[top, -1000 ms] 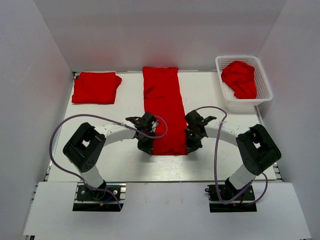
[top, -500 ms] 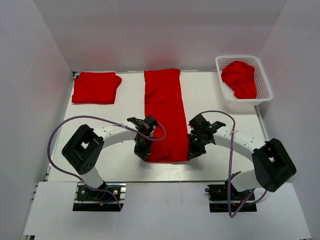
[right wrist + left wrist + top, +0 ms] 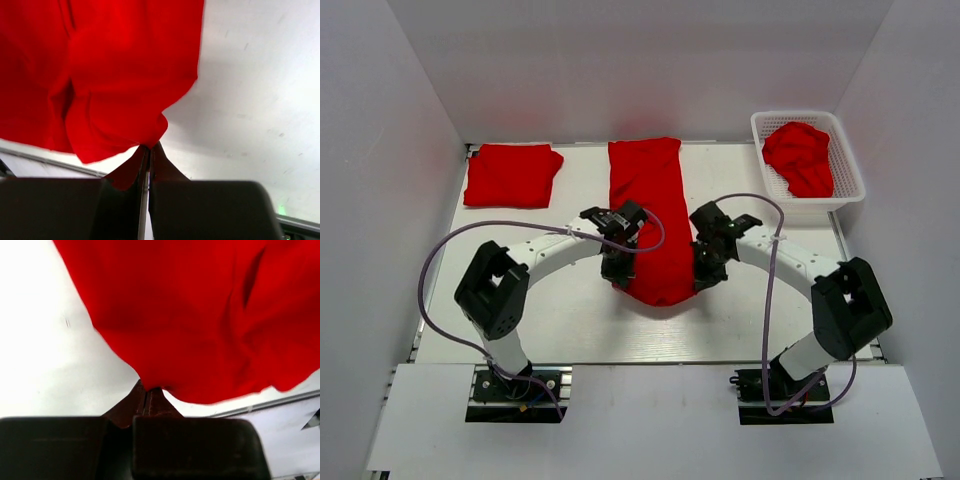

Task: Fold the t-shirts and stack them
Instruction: Grab the bottom of the folded rectangular tshirt with both arms, then fold the folded rectangular tshirt in 1/3 of the way

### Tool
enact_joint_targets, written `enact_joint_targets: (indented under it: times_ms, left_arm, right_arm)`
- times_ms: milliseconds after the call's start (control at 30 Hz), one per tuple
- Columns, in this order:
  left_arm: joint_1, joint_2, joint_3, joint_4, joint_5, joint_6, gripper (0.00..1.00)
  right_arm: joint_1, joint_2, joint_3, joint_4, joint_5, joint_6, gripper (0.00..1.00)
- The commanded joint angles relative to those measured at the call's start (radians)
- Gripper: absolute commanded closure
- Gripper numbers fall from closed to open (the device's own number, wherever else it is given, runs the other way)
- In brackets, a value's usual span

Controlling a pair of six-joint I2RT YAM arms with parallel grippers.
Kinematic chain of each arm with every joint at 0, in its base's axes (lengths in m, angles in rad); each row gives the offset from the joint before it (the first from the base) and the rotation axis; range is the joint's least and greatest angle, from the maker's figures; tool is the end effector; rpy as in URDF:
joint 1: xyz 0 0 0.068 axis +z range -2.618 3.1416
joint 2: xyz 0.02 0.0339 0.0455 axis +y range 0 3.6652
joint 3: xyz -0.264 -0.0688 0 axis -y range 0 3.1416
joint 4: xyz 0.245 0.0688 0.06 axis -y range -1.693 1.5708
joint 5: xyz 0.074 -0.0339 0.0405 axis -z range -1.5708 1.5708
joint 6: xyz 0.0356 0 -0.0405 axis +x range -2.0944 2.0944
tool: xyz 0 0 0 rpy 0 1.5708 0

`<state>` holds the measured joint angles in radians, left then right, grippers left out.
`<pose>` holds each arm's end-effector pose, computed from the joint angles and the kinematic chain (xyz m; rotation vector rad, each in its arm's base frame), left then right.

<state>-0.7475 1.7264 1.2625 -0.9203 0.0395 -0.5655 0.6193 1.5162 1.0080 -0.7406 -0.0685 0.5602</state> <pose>0.2390 -0.2235 0.2107 0.2791 2.9970 -0.2190 0.2294 0.1665 0.2064 -0.1015 2.8903 0.3436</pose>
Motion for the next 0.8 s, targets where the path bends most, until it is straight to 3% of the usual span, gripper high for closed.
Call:
enact_joint_targets:
  times_ms: [0,767]
  left_arm:
    - [0.026,0.024,0.072,0.011,-0.055,0.018,1.0]
    - [0.241,0.217,0.373,0.095,-0.118,0.036,1.0]
  right_arm:
    - [-0.026,0.035,0.093,-0.039,0.056,-0.031,1.0]
    - [-0.158,0.349,0.549,-0.043,0.064,-0.124,1.0]
